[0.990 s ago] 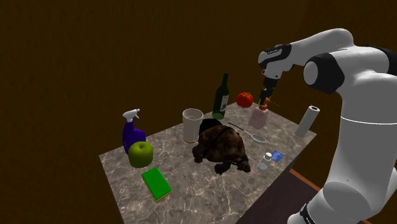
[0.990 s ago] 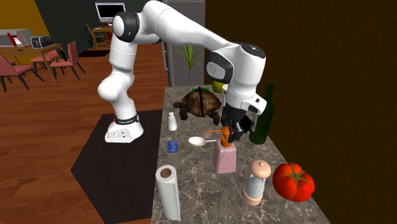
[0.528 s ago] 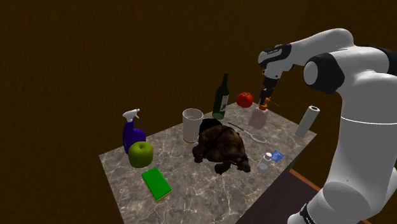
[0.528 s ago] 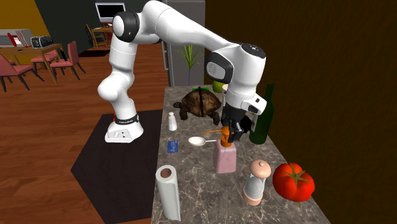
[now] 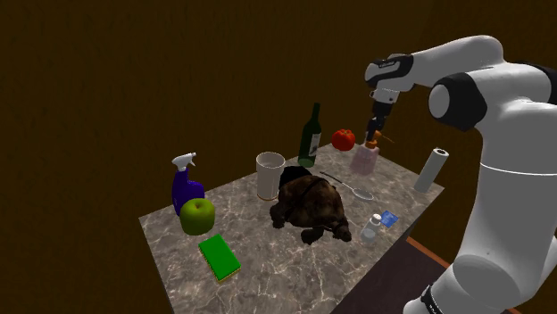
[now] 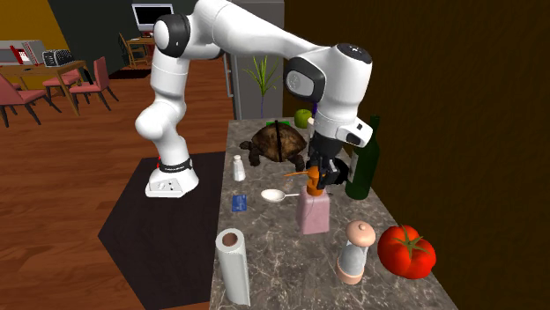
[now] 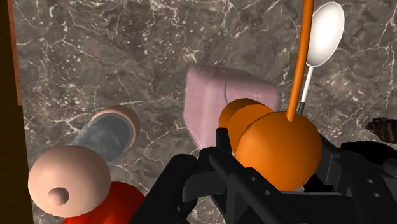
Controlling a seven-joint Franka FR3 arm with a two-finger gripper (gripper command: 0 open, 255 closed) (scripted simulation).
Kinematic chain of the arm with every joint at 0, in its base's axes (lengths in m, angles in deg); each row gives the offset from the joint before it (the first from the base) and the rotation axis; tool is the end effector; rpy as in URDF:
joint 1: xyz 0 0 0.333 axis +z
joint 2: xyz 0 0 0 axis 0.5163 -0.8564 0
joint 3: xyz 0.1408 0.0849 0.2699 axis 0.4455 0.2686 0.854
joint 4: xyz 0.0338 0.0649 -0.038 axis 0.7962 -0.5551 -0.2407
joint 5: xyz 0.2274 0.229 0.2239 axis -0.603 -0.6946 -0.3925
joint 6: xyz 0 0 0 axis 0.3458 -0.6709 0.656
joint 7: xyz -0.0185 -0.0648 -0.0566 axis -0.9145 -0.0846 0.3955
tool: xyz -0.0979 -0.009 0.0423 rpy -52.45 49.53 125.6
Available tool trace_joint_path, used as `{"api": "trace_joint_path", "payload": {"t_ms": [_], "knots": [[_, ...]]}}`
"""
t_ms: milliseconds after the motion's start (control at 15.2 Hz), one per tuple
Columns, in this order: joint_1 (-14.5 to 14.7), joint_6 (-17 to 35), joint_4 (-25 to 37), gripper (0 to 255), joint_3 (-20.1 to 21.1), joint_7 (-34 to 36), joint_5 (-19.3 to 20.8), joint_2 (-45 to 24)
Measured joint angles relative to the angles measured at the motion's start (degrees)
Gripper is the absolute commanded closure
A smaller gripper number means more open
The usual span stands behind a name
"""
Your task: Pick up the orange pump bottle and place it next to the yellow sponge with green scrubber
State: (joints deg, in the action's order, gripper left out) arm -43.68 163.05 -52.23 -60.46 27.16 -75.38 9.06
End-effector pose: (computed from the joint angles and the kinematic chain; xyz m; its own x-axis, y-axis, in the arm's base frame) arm 0.4966 -0.4095 0.4344 0.9948 0.0810 -0.0614 0.0719 -0.9877 -0.1387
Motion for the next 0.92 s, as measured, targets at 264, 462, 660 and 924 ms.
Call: {"api": "trace_joint_path", "payload": {"t_ms": [264,462,660,924], "knots": [[-0.1,-2.6,2.0,255,-0.2,0.3,0.5,0.7],[-0.1,-4.8,3.8,255,-0.4,0.7,0.8,1.2],[-0.4,-7.1,6.4,255,-0.4,1.0,0.8,1.0],[2.5,-7.1,2.4,255,-0.4,3.6,2.9,5.7]]}}
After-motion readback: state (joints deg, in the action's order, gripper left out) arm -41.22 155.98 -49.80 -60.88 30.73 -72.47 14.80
